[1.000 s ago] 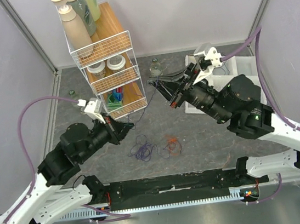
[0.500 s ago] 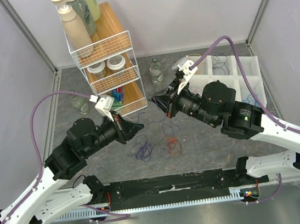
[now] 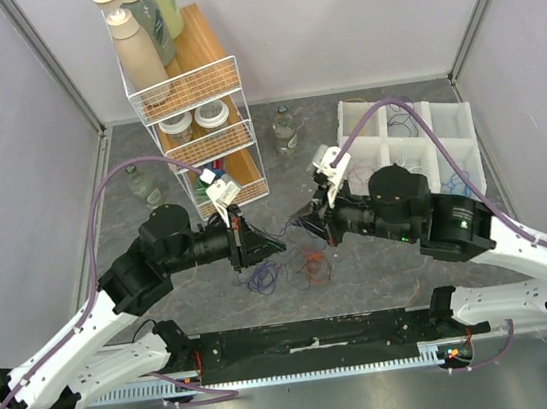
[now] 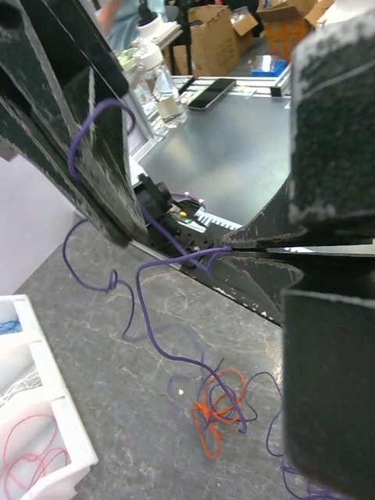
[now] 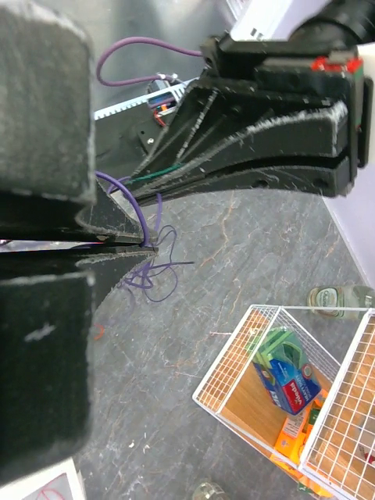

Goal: Untangle the cables

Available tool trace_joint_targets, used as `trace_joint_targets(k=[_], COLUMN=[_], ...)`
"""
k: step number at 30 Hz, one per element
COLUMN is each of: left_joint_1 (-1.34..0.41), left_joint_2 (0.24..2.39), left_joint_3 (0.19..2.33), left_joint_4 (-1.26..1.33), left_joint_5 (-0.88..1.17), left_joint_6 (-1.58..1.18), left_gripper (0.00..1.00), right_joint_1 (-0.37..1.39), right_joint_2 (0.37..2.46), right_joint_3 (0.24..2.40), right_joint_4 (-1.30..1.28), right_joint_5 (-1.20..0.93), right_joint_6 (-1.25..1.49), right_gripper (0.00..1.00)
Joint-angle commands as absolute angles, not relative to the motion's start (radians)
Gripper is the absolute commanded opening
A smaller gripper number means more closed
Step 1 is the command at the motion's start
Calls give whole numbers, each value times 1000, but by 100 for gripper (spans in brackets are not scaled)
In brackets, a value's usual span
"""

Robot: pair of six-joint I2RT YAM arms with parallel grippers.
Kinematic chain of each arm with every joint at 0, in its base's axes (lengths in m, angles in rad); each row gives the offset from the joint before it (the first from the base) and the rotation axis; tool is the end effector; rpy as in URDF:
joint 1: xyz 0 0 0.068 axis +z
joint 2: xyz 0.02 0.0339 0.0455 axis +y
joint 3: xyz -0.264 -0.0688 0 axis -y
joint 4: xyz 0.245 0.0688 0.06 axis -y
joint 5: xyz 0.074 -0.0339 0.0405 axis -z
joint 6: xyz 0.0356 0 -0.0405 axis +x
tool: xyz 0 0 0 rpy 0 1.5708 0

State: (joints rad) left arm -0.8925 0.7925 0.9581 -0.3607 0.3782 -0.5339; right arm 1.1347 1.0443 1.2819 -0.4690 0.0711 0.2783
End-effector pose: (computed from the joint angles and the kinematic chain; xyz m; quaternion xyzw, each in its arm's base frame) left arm 0.0974 -0.1418 0.3803 0.2528 0.7254 -0.5178 0.3766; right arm 0.0943 0.1965 0.4326 -0.3053 0.7219 0.3815 0.4900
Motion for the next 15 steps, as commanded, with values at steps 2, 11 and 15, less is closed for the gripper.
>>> trace_joint_targets(k=[2,11,15], left_joint_1=[-893,-893,-891], left_joint_2=[804,821,813], left_joint_3=[997,1006,1012], left_joint_4=[-374,-327,-318], left_joint_5=[497,679,701], left_joint_6=[-423,-406,-407], left_gripper=[2,2,1], right_joint_1=[1132,1132,1132], right_joint_2=[930,934,939], right_joint_3=[1240,1204,1204], right_joint_4=[-523,-480,-468], right_joint_5=[11,-132,-190], right_joint_6=[163,132,121], right_gripper=[5,7,14])
